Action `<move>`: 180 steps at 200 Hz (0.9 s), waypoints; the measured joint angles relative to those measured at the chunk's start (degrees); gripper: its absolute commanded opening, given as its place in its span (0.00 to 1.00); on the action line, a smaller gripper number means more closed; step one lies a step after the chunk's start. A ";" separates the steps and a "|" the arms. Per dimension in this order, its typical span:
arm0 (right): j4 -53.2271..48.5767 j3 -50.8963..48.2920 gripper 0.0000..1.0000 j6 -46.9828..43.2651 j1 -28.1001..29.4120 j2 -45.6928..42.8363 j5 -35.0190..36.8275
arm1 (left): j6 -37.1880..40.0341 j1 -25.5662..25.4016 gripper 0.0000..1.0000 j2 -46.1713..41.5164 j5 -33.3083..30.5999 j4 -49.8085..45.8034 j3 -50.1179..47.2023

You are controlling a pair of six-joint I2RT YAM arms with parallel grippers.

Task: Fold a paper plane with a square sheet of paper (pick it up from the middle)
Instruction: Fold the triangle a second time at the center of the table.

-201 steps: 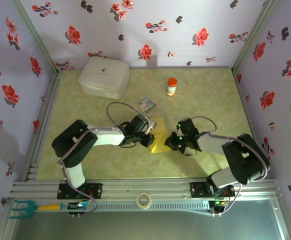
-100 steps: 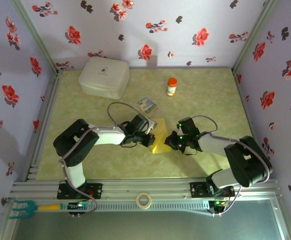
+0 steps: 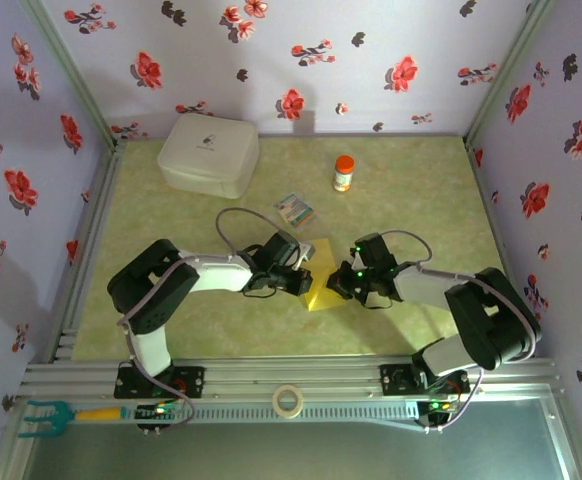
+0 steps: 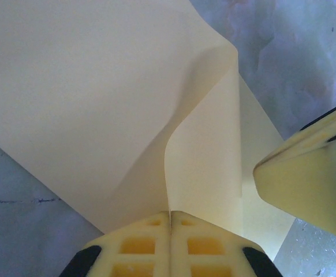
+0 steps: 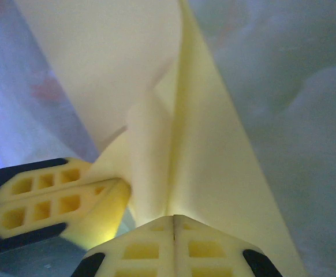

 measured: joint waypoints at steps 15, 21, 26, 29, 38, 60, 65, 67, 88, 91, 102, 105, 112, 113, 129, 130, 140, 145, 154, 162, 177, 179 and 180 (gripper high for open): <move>-1.05 0.04 0.00 -0.39 0.00 0.98 0.63 | 0.00 0.00 0.00 0.00 -0.04 -0.04 0.00; -1.20 0.24 0.00 -0.61 0.00 1.09 0.70 | 0.02 0.00 0.00 -0.02 -0.07 -0.07 0.00; -1.46 0.44 0.00 -0.70 0.00 1.11 0.96 | 0.02 0.00 0.00 -0.07 -0.11 -0.07 0.00; -1.55 0.50 0.00 -0.83 0.00 1.14 1.03 | 0.02 0.00 0.00 -0.11 -0.26 -0.11 0.00; -1.79 0.61 0.00 -0.98 0.13 1.16 1.14 | 0.04 0.00 0.00 -0.22 -0.48 -0.13 0.00; -2.23 0.83 0.00 -1.05 0.13 1.18 1.36 | 0.20 0.00 0.00 -0.66 -0.85 -0.11 0.00; -2.32 0.85 0.00 -1.05 0.13 1.18 1.42 | 0.22 0.00 0.00 -0.76 -0.98 -0.11 0.00; -2.34 0.85 0.00 -1.05 0.13 1.18 1.44 | 0.22 0.00 0.00 -0.76 -1.07 -0.13 0.00; -2.36 0.90 0.00 -1.05 0.15 1.18 1.53 | 0.22 0.00 0.00 -0.90 -1.16 -0.11 0.00; -2.36 0.92 0.00 -1.07 0.15 1.18 1.53 | 0.22 0.00 0.00 -0.90 -1.18 -0.11 0.00; -2.38 0.92 0.00 -1.09 0.15 1.18 1.53 | 0.22 0.00 0.00 -0.90 -1.18 -0.11 0.00; -2.38 0.94 0.00 -1.16 0.15 1.18 1.53 | 0.22 0.00 0.00 -0.90 -1.22 -0.11 0.00; -2.40 0.94 0.00 -1.25 0.15 1.18 1.53 | 0.22 0.00 0.00 -0.90 -1.33 -0.11 0.00; -2.40 0.94 0.00 -1.27 0.15 1.18 1.53 | 0.22 0.00 0.00 -0.90 -1.33 -0.11 0.00; -2.43 0.94 0.00 -1.40 0.15 1.18 1.53 | 0.22 0.00 0.00 -0.90 -1.55 -0.11 0.00; -2.43 0.94 0.00 -1.40 0.15 1.18 1.53 | 0.22 0.00 0.00 -0.90 -1.55 -0.11 0.00; -2.43 0.94 0.00 -1.42 0.15 1.18 1.55 | 0.24 0.00 0.00 -0.90 -1.75 -0.13 0.00; -2.45 0.96 0.00 -1.42 0.15 1.18 1.55 | 0.24 0.00 0.00 -0.90 -1.81 -0.13 0.00; -2.47 0.94 0.00 -1.42 0.15 1.18 1.55 | 0.24 0.00 0.00 -0.90 -1.99 -0.13 0.00; -2.49 0.96 0.00 -1.42 0.15 1.18 1.55 | 0.24 0.00 0.00 -0.90 -2.01 -0.13 0.00; -2.49 0.96 0.00 -1.44 0.15 1.18 1.55 | 0.26 0.00 0.00 -0.90 -2.12 -0.13 0.00; -2.49 0.96 0.00 -1.44 0.15 1.18 1.57 | 0.26 0.00 0.00 -0.90 -2.14 -0.13 0.00; -2.51 0.96 0.00 -1.44 0.15 1.18 1.57 | 0.28 0.00 0.00 -0.90 -2.14 -0.13 0.00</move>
